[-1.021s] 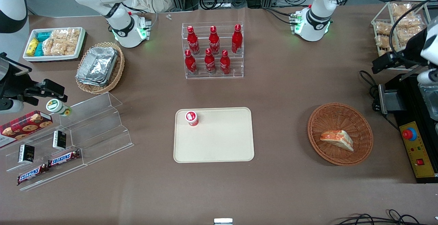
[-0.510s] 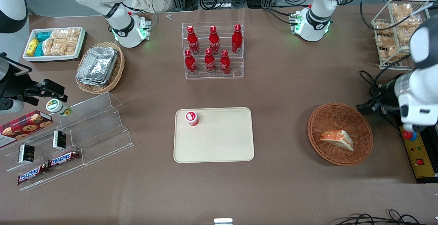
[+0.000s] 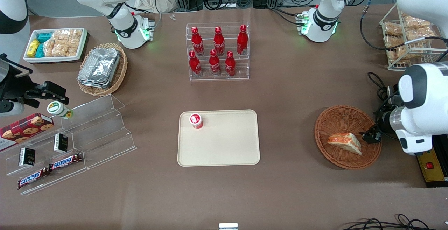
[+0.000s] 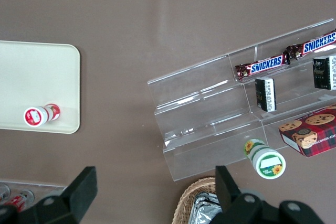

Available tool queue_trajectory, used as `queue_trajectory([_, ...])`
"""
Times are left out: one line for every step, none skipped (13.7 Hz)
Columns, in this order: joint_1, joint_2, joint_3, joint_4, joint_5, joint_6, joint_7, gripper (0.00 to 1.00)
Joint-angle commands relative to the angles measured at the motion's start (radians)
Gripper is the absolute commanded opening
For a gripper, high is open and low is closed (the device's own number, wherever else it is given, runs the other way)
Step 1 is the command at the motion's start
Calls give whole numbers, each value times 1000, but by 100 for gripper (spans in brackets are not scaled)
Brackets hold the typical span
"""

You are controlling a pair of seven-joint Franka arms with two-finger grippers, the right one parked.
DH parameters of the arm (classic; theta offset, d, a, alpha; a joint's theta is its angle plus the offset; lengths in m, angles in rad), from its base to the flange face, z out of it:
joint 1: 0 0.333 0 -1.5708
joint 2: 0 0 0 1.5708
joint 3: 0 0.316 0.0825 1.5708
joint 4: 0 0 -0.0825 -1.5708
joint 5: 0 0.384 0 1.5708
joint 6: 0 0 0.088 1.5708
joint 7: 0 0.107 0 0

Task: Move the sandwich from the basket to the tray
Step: 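Lower the open left gripper and close it on the wrapped sandwich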

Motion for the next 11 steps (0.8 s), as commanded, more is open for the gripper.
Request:
queue_trajectory([-4, 50, -1, -28, -17, 94, -87, 100])
queue_trajectory([-6, 77, -1, -37, -14, 128, -113, 100])
queue_trajectory([-6, 87, -1, -58, -16, 166, -126, 100])
queue_trajectory([-4, 92, -1, -84, -17, 214, -132, 100])
queue_trajectory([-4, 100, -1, -98, -25, 251, -134, 100])
queue_trajectory([-3, 112, -1, -100, -43, 271, -134, 100])
queue_trajectory([-4, 120, -1, -100, -51, 285, -134, 100])
queue_trajectory([-6, 133, -1, -100, -51, 296, -135, 100])
queue_trajectory([-7, 147, -1, -105, -51, 305, -138, 100])
queue_trajectory([-9, 163, -2, -105, -51, 319, -140, 100])
queue_trajectory([-12, 173, -2, -105, -49, 331, -140, 100])
